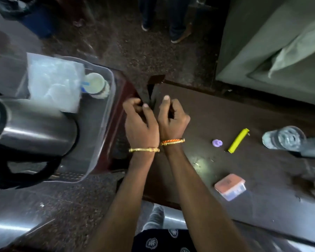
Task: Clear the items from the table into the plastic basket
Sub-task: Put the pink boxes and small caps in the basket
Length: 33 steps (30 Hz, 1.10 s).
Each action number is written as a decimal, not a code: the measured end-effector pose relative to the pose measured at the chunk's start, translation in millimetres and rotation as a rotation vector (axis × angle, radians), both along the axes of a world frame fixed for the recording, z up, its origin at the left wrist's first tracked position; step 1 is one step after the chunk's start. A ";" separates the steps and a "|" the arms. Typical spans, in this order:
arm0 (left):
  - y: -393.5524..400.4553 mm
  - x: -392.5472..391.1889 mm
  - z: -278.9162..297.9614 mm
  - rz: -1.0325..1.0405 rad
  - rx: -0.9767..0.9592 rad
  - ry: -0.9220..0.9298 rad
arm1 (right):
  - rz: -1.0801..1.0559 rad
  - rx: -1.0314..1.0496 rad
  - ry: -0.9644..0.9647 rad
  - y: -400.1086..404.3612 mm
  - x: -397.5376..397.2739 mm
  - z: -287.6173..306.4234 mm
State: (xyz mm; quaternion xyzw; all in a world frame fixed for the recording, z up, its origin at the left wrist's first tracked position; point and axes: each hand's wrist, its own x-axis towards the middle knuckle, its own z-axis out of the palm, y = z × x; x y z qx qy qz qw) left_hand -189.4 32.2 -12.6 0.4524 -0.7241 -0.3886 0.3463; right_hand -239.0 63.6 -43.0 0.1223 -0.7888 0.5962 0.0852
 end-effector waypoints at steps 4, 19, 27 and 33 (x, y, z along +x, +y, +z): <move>84.8 6.1 -44.9 -0.231 0.167 -0.204 | -0.116 0.126 -0.116 97.2 6.3 -32.5; 285.8 2.7 -112.4 -0.847 0.393 -0.873 | -0.882 0.241 -0.611 416.5 4.6 -76.6; 351.3 -34.1 -116.8 -0.817 0.265 -0.814 | -1.148 -0.276 -1.034 511.9 -92.8 -73.8; 399.3 -71.2 -109.1 -0.724 0.200 -0.656 | -1.207 -0.367 -1.222 553.8 -135.1 -76.8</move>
